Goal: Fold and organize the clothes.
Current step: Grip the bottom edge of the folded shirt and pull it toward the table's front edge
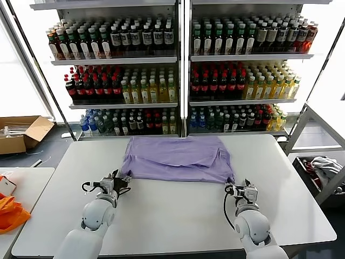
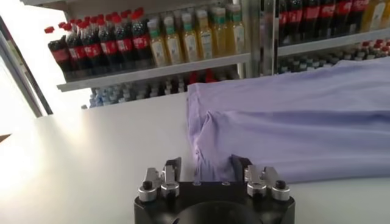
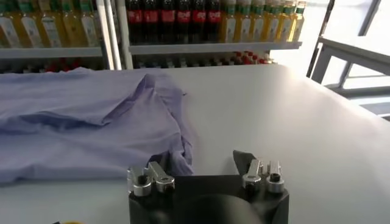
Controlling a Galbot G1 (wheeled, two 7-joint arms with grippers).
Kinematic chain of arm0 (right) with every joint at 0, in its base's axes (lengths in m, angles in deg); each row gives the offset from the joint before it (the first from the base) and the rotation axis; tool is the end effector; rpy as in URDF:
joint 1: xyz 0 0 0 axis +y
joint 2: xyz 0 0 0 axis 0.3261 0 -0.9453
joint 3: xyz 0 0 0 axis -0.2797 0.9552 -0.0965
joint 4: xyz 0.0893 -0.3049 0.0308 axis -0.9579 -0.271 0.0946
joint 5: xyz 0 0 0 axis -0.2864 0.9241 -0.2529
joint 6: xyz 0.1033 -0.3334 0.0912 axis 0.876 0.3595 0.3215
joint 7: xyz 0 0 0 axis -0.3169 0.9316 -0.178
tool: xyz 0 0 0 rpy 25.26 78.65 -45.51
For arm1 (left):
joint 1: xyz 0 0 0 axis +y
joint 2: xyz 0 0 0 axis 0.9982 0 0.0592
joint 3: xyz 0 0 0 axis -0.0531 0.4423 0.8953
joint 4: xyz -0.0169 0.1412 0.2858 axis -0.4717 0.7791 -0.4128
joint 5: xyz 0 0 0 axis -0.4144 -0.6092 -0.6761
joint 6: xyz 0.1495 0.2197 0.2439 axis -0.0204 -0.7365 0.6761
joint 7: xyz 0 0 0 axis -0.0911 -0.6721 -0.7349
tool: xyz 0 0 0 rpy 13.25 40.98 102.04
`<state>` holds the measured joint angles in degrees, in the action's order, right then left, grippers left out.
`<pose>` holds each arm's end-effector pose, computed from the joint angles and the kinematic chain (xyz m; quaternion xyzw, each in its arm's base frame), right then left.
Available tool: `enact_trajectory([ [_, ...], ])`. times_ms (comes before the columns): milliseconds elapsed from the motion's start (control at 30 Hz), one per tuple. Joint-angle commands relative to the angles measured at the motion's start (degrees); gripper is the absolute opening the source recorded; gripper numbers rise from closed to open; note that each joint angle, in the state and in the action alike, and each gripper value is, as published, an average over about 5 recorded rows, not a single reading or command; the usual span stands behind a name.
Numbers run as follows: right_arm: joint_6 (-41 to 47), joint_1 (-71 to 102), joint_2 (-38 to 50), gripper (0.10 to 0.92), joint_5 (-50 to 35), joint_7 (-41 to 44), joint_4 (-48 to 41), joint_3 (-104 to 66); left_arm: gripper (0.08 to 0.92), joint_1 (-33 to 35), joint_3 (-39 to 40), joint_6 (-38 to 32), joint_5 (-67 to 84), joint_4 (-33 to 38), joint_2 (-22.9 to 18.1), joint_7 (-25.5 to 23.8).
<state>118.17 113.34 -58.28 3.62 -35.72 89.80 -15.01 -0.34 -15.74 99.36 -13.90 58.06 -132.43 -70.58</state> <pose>0.3311 -0.0138 -0.2939 -0.0717 -0.9600 0.0107 0.2704 0.3710 0.0361 -0.3081 -0.0249 -0.9643 -0.0749 0.2528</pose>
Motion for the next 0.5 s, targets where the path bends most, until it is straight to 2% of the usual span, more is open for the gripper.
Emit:
enact_trajectory([
  [33,0.3,0.2,-0.2,0.520,0.1,0.7,-1.3,0.2,0.456,0.7,0.9,1.4,0.4,-0.4,-0.2,-0.4],
  [367,0.2,2.3,-0.4,0.233,0.3,1.0,2.2,1.2,0.166,4.0,1.2,1.6,0.8,1.9,0.9,-1.4],
  [500,0.1,3.1,0.0,0.134,0.1,1.5,3.6,1.1,0.107,4.8,1.4,1.6,0.8,2.6,0.6,-1.5],
])
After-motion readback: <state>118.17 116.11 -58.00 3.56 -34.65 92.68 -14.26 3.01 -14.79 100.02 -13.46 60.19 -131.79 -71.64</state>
